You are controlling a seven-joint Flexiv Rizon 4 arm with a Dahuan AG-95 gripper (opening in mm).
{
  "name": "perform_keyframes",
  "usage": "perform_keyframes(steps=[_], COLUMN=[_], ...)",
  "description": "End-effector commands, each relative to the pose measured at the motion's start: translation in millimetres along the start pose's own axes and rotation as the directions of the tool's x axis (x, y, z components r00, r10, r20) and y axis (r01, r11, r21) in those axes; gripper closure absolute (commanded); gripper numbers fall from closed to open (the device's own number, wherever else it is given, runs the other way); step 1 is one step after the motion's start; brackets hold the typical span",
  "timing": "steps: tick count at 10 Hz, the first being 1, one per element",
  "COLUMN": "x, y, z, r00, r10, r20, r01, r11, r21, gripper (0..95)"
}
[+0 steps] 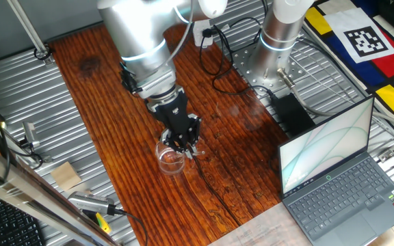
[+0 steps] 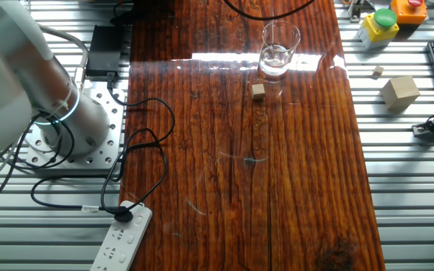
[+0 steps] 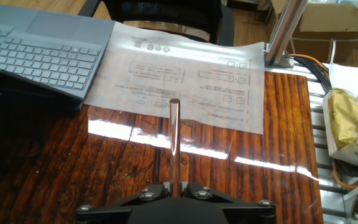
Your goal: Stir the beaker with a glass rod
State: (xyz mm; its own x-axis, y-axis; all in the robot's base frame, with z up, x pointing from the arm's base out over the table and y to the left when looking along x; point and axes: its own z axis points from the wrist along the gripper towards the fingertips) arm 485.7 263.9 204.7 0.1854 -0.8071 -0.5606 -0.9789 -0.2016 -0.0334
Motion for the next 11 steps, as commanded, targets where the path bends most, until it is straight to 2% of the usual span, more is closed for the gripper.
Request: perform_keyframes(steps=[1,7,11], x=[-1.5,-8.4,-9.9], y=[0.4,1.4,-3.3], z=[-1.7,-7.2,-10.0], r00=[1.0,0.999,0.999], r10=[0.009,0.03,0.038], r20=[0.003,0.014,0.036], r01=[-0.009,-0.03,-0.039], r11=[1.0,1.0,0.999], r21=[-0.001,0.0,0.005], gripper=[95.0,95.0,95.0])
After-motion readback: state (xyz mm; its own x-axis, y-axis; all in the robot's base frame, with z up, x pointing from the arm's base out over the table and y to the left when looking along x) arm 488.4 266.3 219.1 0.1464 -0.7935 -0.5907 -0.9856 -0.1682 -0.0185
